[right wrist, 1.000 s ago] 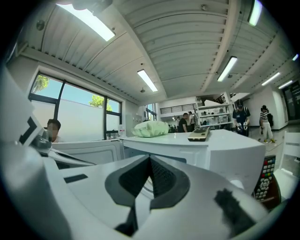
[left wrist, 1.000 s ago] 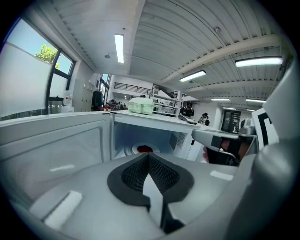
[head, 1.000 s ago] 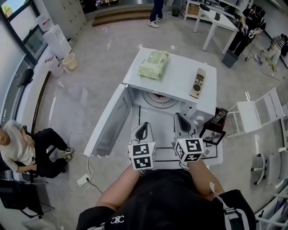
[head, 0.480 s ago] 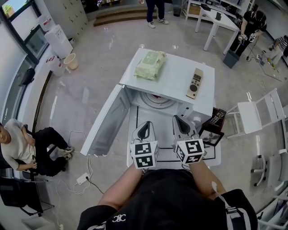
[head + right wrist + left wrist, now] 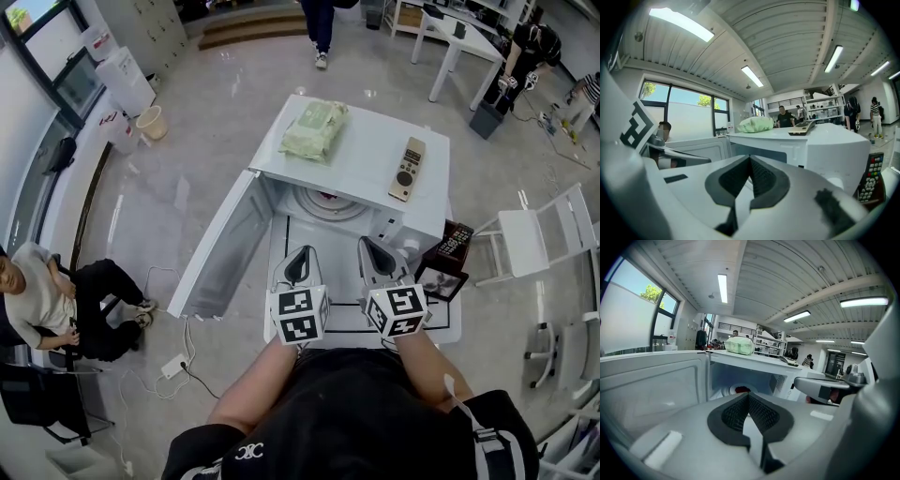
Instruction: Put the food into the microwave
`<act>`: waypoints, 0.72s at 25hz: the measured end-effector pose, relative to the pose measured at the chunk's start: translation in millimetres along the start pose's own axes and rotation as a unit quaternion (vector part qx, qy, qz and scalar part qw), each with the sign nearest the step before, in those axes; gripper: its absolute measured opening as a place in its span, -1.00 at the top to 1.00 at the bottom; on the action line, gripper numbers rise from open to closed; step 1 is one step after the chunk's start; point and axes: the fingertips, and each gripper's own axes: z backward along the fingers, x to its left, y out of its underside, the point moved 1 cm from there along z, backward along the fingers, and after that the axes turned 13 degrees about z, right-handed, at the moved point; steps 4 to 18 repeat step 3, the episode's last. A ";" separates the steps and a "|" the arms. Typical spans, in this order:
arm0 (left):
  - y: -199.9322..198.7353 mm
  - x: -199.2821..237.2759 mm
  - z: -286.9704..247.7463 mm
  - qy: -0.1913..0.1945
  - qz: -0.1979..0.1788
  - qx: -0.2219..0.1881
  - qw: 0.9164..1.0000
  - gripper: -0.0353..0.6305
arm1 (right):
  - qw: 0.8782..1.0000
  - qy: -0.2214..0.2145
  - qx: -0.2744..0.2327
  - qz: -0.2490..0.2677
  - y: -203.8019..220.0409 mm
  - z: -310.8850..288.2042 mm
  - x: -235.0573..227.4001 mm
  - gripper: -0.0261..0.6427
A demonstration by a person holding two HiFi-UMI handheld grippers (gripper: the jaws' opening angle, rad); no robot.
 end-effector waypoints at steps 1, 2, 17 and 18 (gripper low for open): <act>0.1 0.0 0.2 -0.001 0.001 0.000 1.000 0.87 | 1.000 0.000 0.000 0.001 -0.2 0.5 -0.3 0.90; 0.4 0.0 0.5 -0.001 0.003 0.001 1.000 0.87 | 1.000 0.000 0.001 0.001 -0.1 1.1 -0.6 0.90; 0.9 -0.2 0.8 -0.001 0.004 0.001 1.000 0.87 | 1.000 0.000 0.001 0.001 0.1 1.7 -0.8 0.90; 0.9 -0.2 0.8 -0.001 0.004 0.001 1.000 0.87 | 1.000 0.000 0.001 0.001 0.1 1.7 -0.8 0.90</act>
